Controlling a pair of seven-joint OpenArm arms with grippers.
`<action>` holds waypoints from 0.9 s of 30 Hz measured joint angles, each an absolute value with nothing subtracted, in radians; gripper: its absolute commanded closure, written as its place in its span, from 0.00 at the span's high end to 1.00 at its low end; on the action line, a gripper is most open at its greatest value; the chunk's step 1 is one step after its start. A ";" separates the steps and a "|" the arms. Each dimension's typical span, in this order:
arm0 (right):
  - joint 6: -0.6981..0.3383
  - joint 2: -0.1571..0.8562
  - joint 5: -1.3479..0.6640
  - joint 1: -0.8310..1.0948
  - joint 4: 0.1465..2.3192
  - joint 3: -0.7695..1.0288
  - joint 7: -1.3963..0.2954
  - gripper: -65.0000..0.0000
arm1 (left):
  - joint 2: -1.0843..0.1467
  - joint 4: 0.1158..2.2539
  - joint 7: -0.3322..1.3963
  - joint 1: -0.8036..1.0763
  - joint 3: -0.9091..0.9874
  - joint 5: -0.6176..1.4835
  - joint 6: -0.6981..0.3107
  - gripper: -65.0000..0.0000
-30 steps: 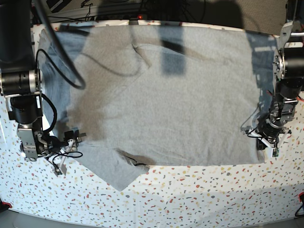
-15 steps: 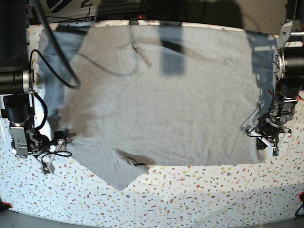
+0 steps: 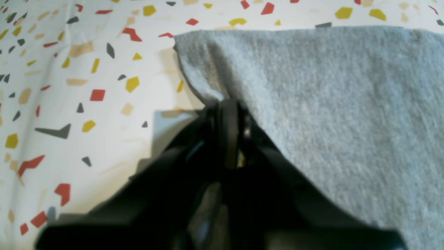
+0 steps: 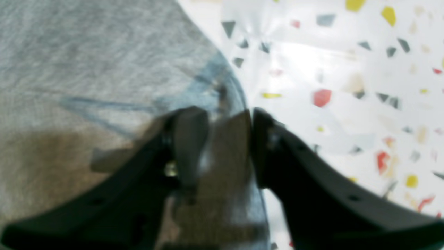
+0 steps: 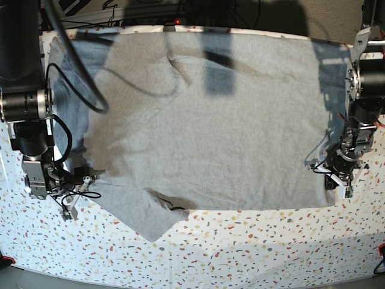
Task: Fold the T-shirt properly
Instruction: 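Lift the side edges and fold them inward toward the shirt's center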
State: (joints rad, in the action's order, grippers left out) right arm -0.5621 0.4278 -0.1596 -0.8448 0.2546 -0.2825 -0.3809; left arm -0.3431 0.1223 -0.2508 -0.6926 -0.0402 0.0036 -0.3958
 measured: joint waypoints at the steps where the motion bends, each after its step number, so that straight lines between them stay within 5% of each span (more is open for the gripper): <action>1: -0.562 0.429 -0.156 -0.845 0.255 -0.282 -0.366 0.13 | -0.343 0.122 -0.251 -0.692 -0.040 0.004 -0.396 0.00; 3: -0.545 0.429 -0.133 -0.844 0.255 -0.282 -0.339 0.00 | -0.343 0.122 -0.252 -0.692 -0.040 0.004 -0.396 0.00; 10: -0.517 0.425 -0.128 -0.878 0.244 -0.282 -0.344 0.00 | -0.344 0.121 -0.250 -0.705 -0.040 0.062 -0.393 0.00; 15: -0.669 0.426 -0.126 -0.961 0.246 -0.282 -0.418 0.00 | -0.344 0.120 -0.202 -0.743 -0.040 0.076 -0.400 0.00; 27: -0.697 0.463 -0.257 -0.922 0.253 -0.283 -0.497 0.00 | -0.380 0.129 -0.120 -0.745 -0.041 0.233 -0.606 0.00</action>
